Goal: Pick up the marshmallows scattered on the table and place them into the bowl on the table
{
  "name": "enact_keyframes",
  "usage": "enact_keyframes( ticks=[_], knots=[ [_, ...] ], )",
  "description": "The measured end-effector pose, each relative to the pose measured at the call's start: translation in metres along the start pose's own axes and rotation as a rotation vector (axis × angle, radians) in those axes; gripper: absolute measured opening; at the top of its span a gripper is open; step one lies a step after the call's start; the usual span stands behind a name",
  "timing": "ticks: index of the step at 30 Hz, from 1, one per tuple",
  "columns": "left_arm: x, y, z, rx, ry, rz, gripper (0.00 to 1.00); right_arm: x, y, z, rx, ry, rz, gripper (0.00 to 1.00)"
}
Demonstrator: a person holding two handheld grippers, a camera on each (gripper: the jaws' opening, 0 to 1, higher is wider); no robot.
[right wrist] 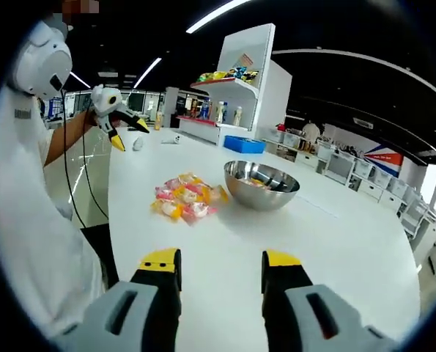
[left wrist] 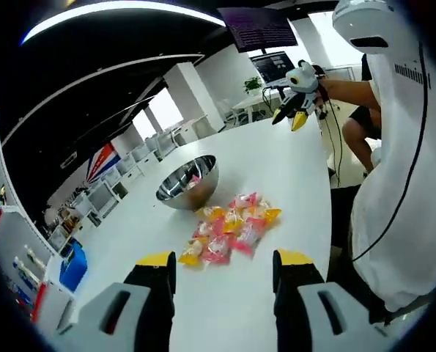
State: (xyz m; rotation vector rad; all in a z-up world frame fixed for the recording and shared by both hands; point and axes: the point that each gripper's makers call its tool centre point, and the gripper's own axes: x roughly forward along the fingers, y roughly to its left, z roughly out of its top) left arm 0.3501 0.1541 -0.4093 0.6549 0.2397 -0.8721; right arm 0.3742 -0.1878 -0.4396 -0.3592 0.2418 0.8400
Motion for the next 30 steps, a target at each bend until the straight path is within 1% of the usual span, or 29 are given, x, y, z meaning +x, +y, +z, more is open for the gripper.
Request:
enact_keyframes(
  ticks=[3,4,7,9,12,13,16,19,21,23,25,30],
  knots=[
    [0.003,0.0,0.007,0.038,0.006,-0.013,0.54,0.0,0.0,0.0,-0.002,0.0,-0.003,0.43],
    [0.003,0.0,0.008,0.04,0.005,-0.016,0.54,0.0,0.0,0.0,0.002,-0.001,-0.004,0.43],
    [0.01,-0.002,0.02,0.067,-0.021,-0.07,0.53,0.0,0.003,0.0,0.001,-0.002,0.002,0.43],
    [0.018,-0.006,0.022,0.099,-0.011,-0.122,0.53,0.0,0.006,0.001,-0.001,-0.005,0.016,0.43],
    [0.029,-0.016,0.018,0.141,0.024,-0.206,0.53,-0.001,0.01,0.001,-0.007,-0.001,0.03,0.43],
    [0.032,-0.02,0.017,0.162,0.028,-0.233,0.53,-0.001,0.011,0.001,-0.01,0.004,0.033,0.43],
    [0.042,-0.033,0.013,0.184,0.044,-0.313,0.53,-0.003,0.012,0.0,-0.018,0.012,0.034,0.43],
    [0.056,-0.035,0.002,0.207,0.094,-0.339,0.53,-0.004,0.015,-0.001,-0.026,0.021,0.036,0.43],
    [0.066,-0.035,-0.003,0.203,0.108,-0.357,0.53,-0.004,0.015,-0.002,-0.026,0.025,0.037,0.43],
    [0.072,-0.036,-0.008,0.185,0.124,-0.39,0.53,-0.005,0.017,-0.003,-0.027,0.027,0.036,0.43],
    [0.075,-0.036,-0.009,0.178,0.126,-0.41,0.51,-0.006,0.018,-0.003,-0.025,0.025,0.035,0.43],
    [0.096,-0.04,-0.015,0.16,0.149,-0.455,0.51,-0.008,0.017,-0.006,-0.018,0.029,0.027,0.43]
  ],
)
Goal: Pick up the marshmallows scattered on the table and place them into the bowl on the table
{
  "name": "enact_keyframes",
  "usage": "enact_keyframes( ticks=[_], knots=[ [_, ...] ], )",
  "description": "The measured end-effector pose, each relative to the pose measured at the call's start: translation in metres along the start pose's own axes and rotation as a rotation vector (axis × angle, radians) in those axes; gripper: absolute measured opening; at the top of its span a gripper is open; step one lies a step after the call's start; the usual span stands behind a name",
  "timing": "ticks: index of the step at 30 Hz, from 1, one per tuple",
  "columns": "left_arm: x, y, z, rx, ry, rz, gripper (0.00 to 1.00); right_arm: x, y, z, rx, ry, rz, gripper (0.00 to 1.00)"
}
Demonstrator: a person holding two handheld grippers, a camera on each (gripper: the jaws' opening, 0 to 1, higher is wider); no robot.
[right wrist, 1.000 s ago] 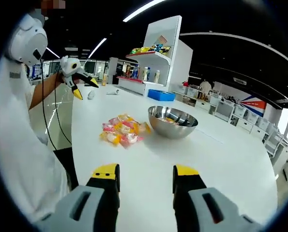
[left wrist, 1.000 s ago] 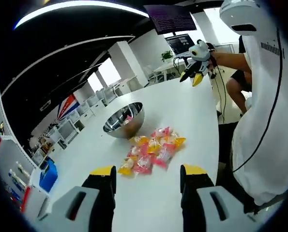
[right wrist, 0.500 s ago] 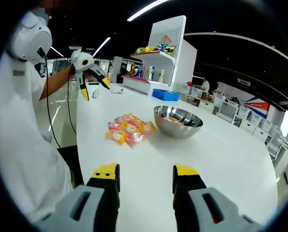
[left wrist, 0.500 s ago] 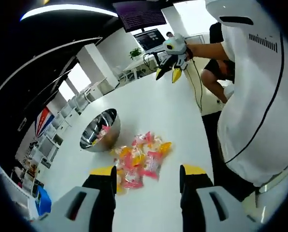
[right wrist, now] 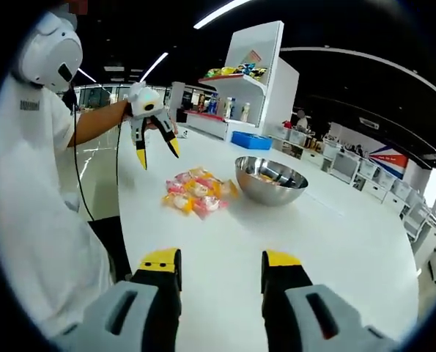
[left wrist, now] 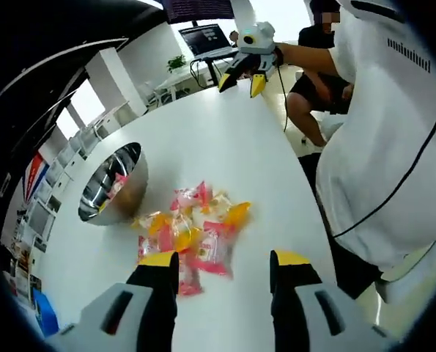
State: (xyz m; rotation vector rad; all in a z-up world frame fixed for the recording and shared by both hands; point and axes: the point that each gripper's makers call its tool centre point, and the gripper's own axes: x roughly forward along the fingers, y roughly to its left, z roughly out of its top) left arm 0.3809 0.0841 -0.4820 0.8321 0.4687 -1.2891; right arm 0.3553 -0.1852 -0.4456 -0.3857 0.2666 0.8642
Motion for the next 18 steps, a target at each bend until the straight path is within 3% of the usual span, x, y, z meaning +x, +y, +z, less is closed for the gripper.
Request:
enact_keyframes(
  ticks=[4,11,18],
  knots=[
    [0.016,0.0,-0.005,-0.049,0.004,-0.064,0.51,-0.002,-0.002,-0.002,0.006,0.002,-0.012,0.43],
    [0.038,0.005,-0.015,-0.085,0.01,-0.104,0.49,-0.005,-0.003,-0.006,0.029,-0.011,-0.03,0.43],
    [0.052,0.004,-0.015,-0.15,0.008,-0.167,0.44,-0.003,-0.006,-0.011,0.04,-0.003,-0.041,0.43]
  ],
)
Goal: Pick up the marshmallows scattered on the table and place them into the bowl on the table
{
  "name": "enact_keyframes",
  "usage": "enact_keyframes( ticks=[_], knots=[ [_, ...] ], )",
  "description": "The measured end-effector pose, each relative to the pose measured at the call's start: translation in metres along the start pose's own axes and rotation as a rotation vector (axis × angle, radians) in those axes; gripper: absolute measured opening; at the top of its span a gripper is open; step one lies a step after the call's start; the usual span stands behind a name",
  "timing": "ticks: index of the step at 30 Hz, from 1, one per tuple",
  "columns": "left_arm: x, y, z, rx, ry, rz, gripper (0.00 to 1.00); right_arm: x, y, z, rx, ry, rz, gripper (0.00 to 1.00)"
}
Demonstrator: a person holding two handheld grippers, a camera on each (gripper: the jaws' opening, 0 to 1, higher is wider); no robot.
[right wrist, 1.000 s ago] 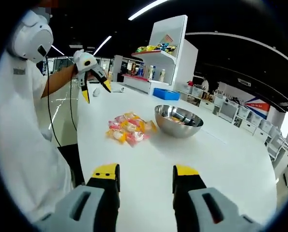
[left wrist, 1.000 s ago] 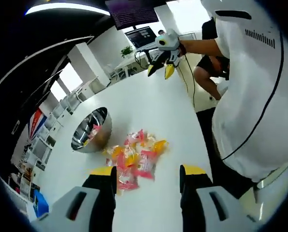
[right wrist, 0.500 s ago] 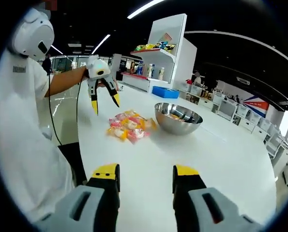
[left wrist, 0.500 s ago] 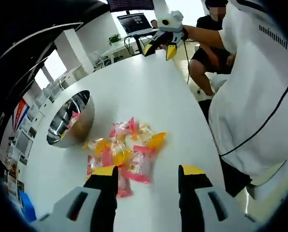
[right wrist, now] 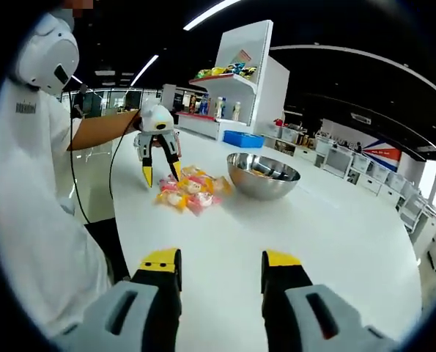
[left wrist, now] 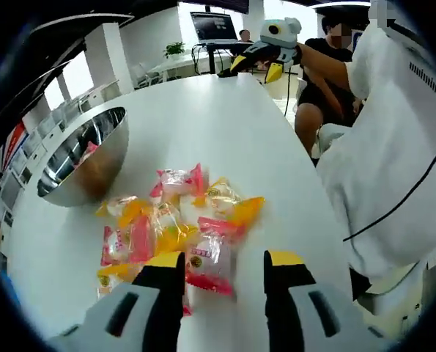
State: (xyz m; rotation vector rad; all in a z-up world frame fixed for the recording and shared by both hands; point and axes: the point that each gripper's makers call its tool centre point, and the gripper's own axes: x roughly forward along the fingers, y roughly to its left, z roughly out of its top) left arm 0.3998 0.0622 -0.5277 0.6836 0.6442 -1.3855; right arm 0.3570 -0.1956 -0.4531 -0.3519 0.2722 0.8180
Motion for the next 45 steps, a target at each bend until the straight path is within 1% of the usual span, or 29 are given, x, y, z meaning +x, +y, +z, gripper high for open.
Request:
enact_keyframes(
  ticks=[3,5,8,9,10,14,18,21,23,25,28,32,34,35,39,42,45],
  knots=[
    [0.005,0.0,-0.005,-0.023,0.018,-0.019,0.41,0.0,0.001,0.003,0.0,-0.007,0.006,0.43],
    [0.007,0.0,-0.005,-0.042,0.018,-0.029,0.39,0.001,0.002,0.005,0.0,-0.008,0.013,0.43],
    [0.008,0.001,-0.008,-0.061,0.038,-0.025,0.31,0.005,0.002,0.008,0.0,-0.002,0.029,0.43],
    [0.008,0.002,-0.008,-0.063,0.036,-0.018,0.3,0.005,0.001,0.01,-0.005,0.002,0.034,0.43],
    [0.009,0.002,-0.007,-0.085,0.035,-0.017,0.3,0.005,0.0,0.011,-0.009,0.003,0.035,0.43],
    [0.008,0.001,-0.007,-0.09,0.04,-0.009,0.29,0.003,-0.003,0.015,-0.001,-0.003,0.026,0.43],
    [0.008,0.001,-0.007,-0.11,0.041,0.0,0.27,0.004,-0.002,0.016,0.004,-0.006,0.023,0.43],
    [0.006,-0.001,-0.006,-0.134,0.02,0.006,0.25,0.008,0.002,0.013,0.014,-0.002,0.029,0.43],
    [0.003,-0.004,-0.006,-0.143,-0.006,0.003,0.25,0.011,0.007,0.011,0.018,-0.004,0.043,0.43],
    [0.001,-0.006,-0.005,-0.147,-0.022,-0.001,0.24,0.012,0.007,0.01,0.025,-0.003,0.045,0.43],
    [-0.003,-0.007,-0.004,-0.149,-0.042,0.012,0.24,0.013,0.008,0.01,0.025,-0.006,0.052,0.43],
    [-0.01,-0.002,-0.001,-0.158,-0.095,0.052,0.23,0.016,0.007,0.012,0.024,-0.017,0.056,0.43],
    [-0.012,0.0,-0.002,-0.161,-0.12,0.063,0.23,0.017,0.007,0.012,0.025,-0.02,0.058,0.43],
    [-0.013,0.002,0.0,-0.147,-0.138,0.08,0.23,0.017,0.008,0.011,0.028,-0.021,0.06,0.43],
    [-0.02,0.004,0.006,-0.155,-0.188,0.104,0.22,0.018,0.008,0.007,0.026,-0.011,0.063,0.43],
    [-0.028,0.006,0.02,-0.151,-0.262,0.137,0.22,0.019,0.006,0.006,0.027,-0.011,0.061,0.43],
    [-0.039,0.017,0.029,-0.132,-0.321,0.209,0.22,0.018,0.004,0.005,0.028,-0.009,0.049,0.42]
  ],
)
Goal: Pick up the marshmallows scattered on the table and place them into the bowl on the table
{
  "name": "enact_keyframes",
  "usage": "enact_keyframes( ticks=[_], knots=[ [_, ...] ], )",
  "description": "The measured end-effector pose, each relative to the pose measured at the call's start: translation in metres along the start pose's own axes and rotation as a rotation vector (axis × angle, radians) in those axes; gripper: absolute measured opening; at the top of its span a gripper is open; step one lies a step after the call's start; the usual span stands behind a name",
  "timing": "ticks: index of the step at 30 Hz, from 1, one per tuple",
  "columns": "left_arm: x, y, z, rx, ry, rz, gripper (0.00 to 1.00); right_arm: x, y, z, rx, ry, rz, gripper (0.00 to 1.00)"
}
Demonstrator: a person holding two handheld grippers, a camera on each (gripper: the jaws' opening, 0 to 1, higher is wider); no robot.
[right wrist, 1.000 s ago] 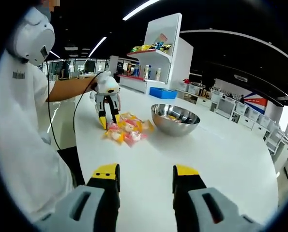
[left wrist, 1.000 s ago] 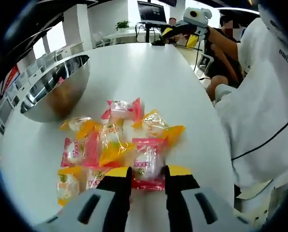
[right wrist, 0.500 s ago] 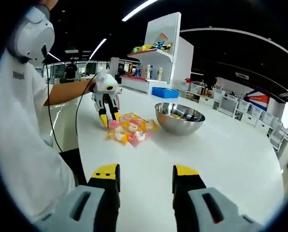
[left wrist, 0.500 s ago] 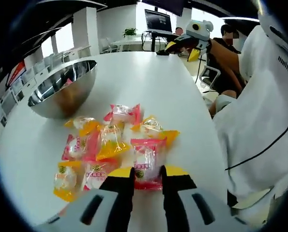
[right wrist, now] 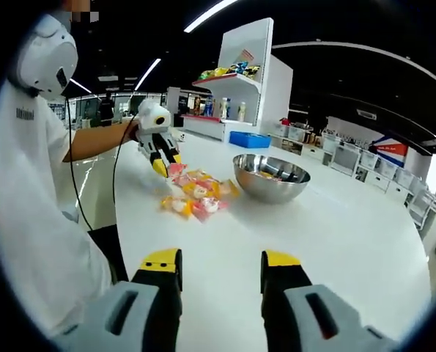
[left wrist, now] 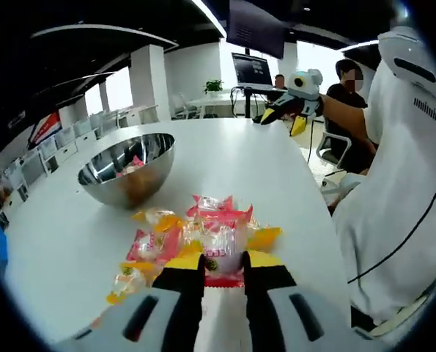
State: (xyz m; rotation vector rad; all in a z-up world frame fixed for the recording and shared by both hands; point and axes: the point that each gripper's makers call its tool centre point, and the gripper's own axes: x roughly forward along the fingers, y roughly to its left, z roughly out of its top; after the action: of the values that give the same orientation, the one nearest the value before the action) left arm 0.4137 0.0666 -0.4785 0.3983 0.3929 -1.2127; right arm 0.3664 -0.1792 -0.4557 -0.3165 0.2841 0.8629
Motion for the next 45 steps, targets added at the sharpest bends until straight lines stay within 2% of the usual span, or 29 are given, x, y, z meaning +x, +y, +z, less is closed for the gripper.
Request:
enact_keyframes(
  ticks=[2,8,10,13,15,18,21,25,28,32,38,41,45],
  knots=[
    [-0.002,0.006,0.008,0.016,-0.037,0.024,0.22,-0.002,0.001,0.001,0.001,-0.006,-0.003,0.42],
    [-0.009,0.028,0.018,-0.006,-0.091,0.062,0.22,-0.006,-0.003,0.001,0.004,-0.008,-0.024,0.42],
    [-0.011,0.035,0.036,-0.022,-0.176,0.079,0.22,-0.006,-0.003,-0.002,0.002,0.003,-0.026,0.42],
    [-0.013,0.045,0.058,-0.034,-0.26,0.105,0.22,-0.006,-0.002,-0.003,-0.004,0.01,-0.025,0.42],
    [-0.01,0.05,0.062,-0.046,-0.25,0.105,0.22,-0.006,-0.001,-0.002,-0.002,0.006,-0.022,0.42],
    [-0.003,0.058,0.078,-0.036,-0.277,0.132,0.22,-0.005,0.002,-0.003,0.0,0.006,-0.015,0.42],
    [-0.002,0.069,0.102,-0.055,-0.37,0.159,0.22,-0.004,0.003,-0.003,0.003,0.005,-0.011,0.42],
    [-0.002,0.099,0.13,-0.096,-0.458,0.263,0.22,-0.007,0.001,0.0,0.002,0.001,-0.019,0.41],
    [0.008,0.117,0.134,-0.143,-0.428,0.296,0.22,-0.009,0.001,0.002,0.001,-0.003,-0.018,0.41],
    [0.025,0.129,0.138,-0.135,-0.384,0.316,0.23,-0.009,0.002,0.003,-0.014,0.005,-0.008,0.41],
    [0.045,0.149,0.15,-0.15,-0.421,0.39,0.23,-0.007,0.001,0.009,-0.029,0.009,-0.002,0.41],
    [0.055,0.165,0.145,-0.143,-0.38,0.47,0.23,-0.007,0.001,0.012,-0.033,0.003,-0.003,0.41],
    [0.069,0.168,0.146,-0.166,-0.376,0.482,0.23,-0.007,0.001,0.012,-0.039,0.008,-0.008,0.41]
  ],
)
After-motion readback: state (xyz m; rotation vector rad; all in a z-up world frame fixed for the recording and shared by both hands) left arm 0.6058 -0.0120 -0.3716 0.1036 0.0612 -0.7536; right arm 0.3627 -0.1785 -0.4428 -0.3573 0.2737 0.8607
